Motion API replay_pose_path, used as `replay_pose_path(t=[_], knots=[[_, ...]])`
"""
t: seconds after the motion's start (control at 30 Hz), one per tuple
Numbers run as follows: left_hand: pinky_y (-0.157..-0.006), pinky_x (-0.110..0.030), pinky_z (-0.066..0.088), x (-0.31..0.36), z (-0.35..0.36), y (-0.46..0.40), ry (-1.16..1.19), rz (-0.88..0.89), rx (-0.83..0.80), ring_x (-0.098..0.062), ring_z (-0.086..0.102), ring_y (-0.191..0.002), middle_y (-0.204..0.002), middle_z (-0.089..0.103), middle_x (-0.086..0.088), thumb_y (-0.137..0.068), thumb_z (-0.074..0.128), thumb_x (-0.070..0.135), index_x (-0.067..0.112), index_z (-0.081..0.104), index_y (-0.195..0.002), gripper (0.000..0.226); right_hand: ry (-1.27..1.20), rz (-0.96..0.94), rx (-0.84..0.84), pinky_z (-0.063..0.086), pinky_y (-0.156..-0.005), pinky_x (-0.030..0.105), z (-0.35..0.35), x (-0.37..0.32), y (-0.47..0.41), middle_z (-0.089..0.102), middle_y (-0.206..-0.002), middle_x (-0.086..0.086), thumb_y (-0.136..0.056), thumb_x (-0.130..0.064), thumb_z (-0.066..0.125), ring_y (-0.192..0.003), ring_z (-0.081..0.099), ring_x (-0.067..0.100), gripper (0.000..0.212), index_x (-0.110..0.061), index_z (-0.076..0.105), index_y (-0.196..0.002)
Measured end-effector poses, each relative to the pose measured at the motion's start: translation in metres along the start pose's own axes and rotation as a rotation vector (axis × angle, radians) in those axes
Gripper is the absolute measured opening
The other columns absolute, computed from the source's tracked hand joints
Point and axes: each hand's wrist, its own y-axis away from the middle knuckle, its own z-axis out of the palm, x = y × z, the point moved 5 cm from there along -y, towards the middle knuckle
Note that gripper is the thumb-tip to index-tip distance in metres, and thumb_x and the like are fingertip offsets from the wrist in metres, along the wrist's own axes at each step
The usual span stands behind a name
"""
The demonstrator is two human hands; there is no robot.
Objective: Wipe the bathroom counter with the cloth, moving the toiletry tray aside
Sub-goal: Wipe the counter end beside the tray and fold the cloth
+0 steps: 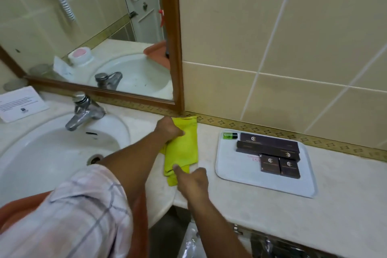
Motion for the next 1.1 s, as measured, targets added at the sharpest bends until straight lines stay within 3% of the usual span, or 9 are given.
replay_pose_path(t=[0.17, 0.33, 0.43, 0.63, 0.77, 0.83, 0.93, 1.0, 1.1], knots=[[-0.072, -0.032, 0.052, -0.016, 0.004, 0.017, 0.107, 0.081, -0.029, -0.028, 0.068, -0.092, -0.093, 0.073, -0.009, -0.053, 0.078, 0.038, 0.010, 0.072, -0.087, 0.044, -0.257, 0.113, 0.038, 0.049, -0.038, 0.026, 0.025, -0.007, -0.013, 0.063, -0.104, 0.018, -0.074, -0.033, 0.075, -0.053, 0.064, 0.031, 0.049, 0.000, 0.055, -0.105], [-0.074, -0.036, 0.053, 0.008, -0.006, 0.053, 0.297, 0.258, -0.063, -0.022, 0.067, -0.079, -0.074, 0.071, 0.000, -0.049, 0.072, 0.032, 0.016, 0.068, -0.067, 0.024, -0.312, 0.087, 0.003, 0.049, -0.039, 0.025, 0.002, 0.005, -0.006, 0.067, -0.102, 0.020, -0.076, -0.021, 0.066, -0.061, 0.063, 0.032, 0.018, -0.011, 0.066, -0.091], [-0.073, -0.033, 0.054, 0.053, 0.003, 0.089, 0.334, 0.406, -0.227, -0.014, 0.066, -0.076, -0.080, 0.074, 0.002, -0.052, 0.074, 0.023, 0.020, 0.075, -0.080, 0.028, -0.313, -0.028, 0.041, 0.050, -0.040, 0.025, -0.043, 0.018, 0.015, 0.071, -0.092, 0.012, -0.076, -0.024, 0.067, -0.069, 0.068, 0.030, 0.016, -0.016, 0.069, -0.090], [-0.060, -0.024, 0.049, 0.185, 0.099, 0.198, 0.267, 0.684, -0.603, -0.008, 0.062, -0.065, -0.070, 0.067, 0.005, -0.058, 0.081, 0.012, 0.015, 0.069, -0.073, 0.019, -0.385, -0.078, 0.366, 0.056, -0.045, 0.039, -0.195, 0.108, 0.071, 0.072, -0.068, 0.005, -0.078, -0.022, 0.075, -0.055, 0.067, 0.027, 0.008, -0.017, 0.068, -0.078], [-0.061, -0.026, 0.045, 0.260, 0.197, 0.242, 0.216, 0.756, -0.736, -0.011, 0.059, -0.065, -0.067, 0.063, 0.004, -0.066, 0.082, 0.005, 0.019, 0.064, -0.065, 0.023, -0.490, -0.058, 0.621, 0.059, -0.051, 0.052, -0.294, 0.153, 0.097, 0.076, -0.074, 0.006, -0.080, -0.006, 0.075, -0.060, 0.070, 0.026, 0.011, -0.015, 0.068, -0.077], [-0.066, -0.030, 0.050, 0.285, 0.240, 0.254, 0.165, 0.756, -0.780, -0.017, 0.063, -0.073, -0.075, 0.067, -0.001, -0.067, 0.082, 0.008, 0.018, 0.067, -0.073, 0.020, -0.495, -0.033, 0.642, 0.059, -0.045, 0.043, -0.329, 0.159, 0.100, 0.072, -0.075, 0.012, -0.083, -0.005, 0.072, -0.053, 0.067, 0.020, 0.007, -0.008, 0.066, -0.081], [-0.083, -0.035, 0.052, 0.302, 0.275, 0.249, -0.008, 0.792, -0.666, -0.028, 0.064, -0.103, -0.107, 0.069, -0.009, -0.071, 0.079, 0.014, 0.013, 0.068, -0.106, 0.037, -0.424, 0.074, 0.487, 0.062, -0.054, 0.041, -0.360, 0.170, 0.091, 0.061, -0.068, 0.012, -0.082, -0.016, 0.074, -0.056, 0.063, 0.022, 0.019, -0.006, 0.060, -0.074], [-0.094, -0.034, 0.048, 0.295, 0.270, 0.244, -0.062, 0.861, -0.473, -0.029, 0.057, -0.116, -0.126, 0.060, -0.013, -0.077, 0.072, 0.018, 0.011, 0.057, -0.128, 0.054, -0.037, 0.142, 0.461, 0.060, -0.073, 0.042, -0.385, 0.172, 0.089, 0.071, -0.071, 0.011, -0.073, -0.034, 0.078, -0.068, 0.069, 0.030, 0.028, -0.008, 0.067, -0.071], [-0.101, -0.030, 0.041, 0.242, 0.246, 0.259, 0.015, 1.085, -0.286, -0.025, 0.054, -0.118, -0.128, 0.057, -0.011, -0.087, 0.059, 0.018, 0.009, 0.054, -0.131, 0.045, 0.348, 0.003, 0.776, 0.050, -0.077, 0.032, -0.419, 0.162, 0.094, 0.075, -0.092, 0.017, -0.080, -0.027, 0.073, -0.090, 0.069, 0.034, 0.026, -0.007, 0.073, -0.097]])
